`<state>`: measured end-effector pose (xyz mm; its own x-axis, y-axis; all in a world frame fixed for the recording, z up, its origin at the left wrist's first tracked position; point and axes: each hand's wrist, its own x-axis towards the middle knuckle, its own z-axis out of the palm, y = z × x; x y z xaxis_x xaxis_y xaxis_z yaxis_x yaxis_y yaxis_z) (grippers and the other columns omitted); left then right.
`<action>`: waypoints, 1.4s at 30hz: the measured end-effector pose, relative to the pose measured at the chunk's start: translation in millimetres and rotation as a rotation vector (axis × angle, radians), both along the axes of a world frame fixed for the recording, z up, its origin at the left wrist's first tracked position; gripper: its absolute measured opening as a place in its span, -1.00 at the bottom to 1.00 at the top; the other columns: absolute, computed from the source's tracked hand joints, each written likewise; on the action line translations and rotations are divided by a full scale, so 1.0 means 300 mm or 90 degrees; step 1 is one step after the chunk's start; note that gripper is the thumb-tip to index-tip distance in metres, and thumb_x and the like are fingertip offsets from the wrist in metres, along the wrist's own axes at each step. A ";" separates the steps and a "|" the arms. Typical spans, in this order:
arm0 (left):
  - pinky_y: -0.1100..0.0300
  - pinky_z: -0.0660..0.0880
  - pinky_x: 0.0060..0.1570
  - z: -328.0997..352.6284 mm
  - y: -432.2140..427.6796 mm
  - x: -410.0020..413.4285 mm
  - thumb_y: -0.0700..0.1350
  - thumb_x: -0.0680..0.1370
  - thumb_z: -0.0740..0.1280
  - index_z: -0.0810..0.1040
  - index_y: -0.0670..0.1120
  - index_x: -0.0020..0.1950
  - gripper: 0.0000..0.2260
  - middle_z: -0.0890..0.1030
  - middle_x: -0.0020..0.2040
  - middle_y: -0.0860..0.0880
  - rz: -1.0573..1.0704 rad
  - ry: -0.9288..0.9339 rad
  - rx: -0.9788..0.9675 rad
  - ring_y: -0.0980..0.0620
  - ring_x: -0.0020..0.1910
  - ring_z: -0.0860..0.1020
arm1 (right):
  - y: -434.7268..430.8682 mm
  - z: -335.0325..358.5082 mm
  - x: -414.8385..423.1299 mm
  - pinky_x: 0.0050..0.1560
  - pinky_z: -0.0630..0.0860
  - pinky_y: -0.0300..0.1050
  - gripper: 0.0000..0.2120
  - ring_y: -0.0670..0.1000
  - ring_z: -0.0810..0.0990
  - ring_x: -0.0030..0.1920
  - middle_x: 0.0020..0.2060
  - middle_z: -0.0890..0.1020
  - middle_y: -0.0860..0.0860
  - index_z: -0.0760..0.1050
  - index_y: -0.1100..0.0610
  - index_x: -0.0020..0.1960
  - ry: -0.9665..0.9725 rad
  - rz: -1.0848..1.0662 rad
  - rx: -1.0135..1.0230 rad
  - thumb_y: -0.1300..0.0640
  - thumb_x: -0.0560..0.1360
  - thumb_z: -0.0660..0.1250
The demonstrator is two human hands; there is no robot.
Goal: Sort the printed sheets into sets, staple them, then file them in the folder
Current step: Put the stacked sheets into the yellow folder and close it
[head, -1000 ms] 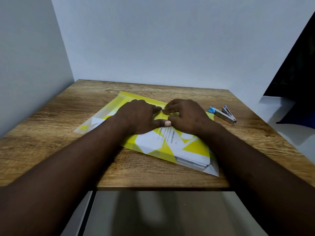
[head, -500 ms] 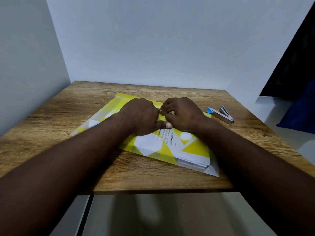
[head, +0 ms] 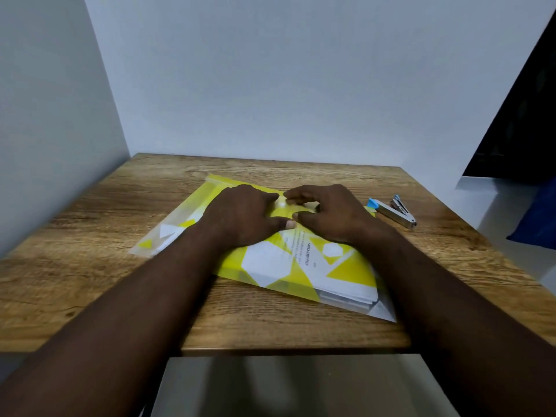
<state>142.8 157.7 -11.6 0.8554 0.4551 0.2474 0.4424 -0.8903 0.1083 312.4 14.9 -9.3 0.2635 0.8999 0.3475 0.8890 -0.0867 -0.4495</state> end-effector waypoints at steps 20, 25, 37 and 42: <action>0.05 0.49 0.13 -0.045 0.070 -0.001 0.47 0.39 0.19 0.60 0.18 0.39 -0.32 0.66 0.11 -0.02 -0.018 -0.087 -0.090 0.01 0.29 0.42 | 0.075 -0.003 -0.011 0.26 0.53 0.02 -0.43 0.04 0.56 0.25 0.21 0.67 -0.11 0.74 -0.06 0.20 -0.091 -0.042 -0.032 0.19 0.37 0.12; -0.02 0.52 0.20 -0.043 0.068 0.002 0.47 0.40 0.17 0.60 0.17 0.40 -0.32 0.68 0.21 0.01 -0.020 -0.070 -0.100 -0.02 0.31 0.41 | 0.065 0.018 -0.018 0.28 0.55 0.02 -0.41 -0.03 0.61 0.25 0.24 0.67 -0.14 0.75 -0.09 0.18 -0.050 -0.044 -0.057 0.18 0.32 0.12; -0.05 0.50 0.25 -0.035 0.035 -0.022 0.40 0.49 0.15 0.59 0.15 0.43 -0.38 0.70 0.23 0.07 -0.015 -0.057 -0.093 -0.08 0.33 0.41 | 0.034 0.031 -0.076 0.28 0.56 0.10 -0.45 0.05 0.61 0.29 0.29 0.65 -0.16 0.73 -0.11 0.19 -0.076 -0.087 -0.073 0.09 0.33 0.14; -0.03 0.50 0.23 -0.032 0.027 -0.029 0.35 0.57 0.24 0.59 0.14 0.43 -0.48 0.70 0.22 0.05 -0.014 -0.063 -0.084 -0.06 0.33 0.43 | 0.016 0.011 -0.077 0.37 0.48 0.23 -0.49 0.10 0.55 0.38 0.36 0.62 -0.17 0.66 -0.17 0.32 -0.075 -0.071 -0.077 0.02 0.48 0.13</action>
<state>134.3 165.9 -21.1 0.8398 0.4711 0.2698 0.4047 -0.8745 0.2672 289.5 19.7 -6.1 0.3279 0.9046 0.2725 0.9168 -0.2352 -0.3228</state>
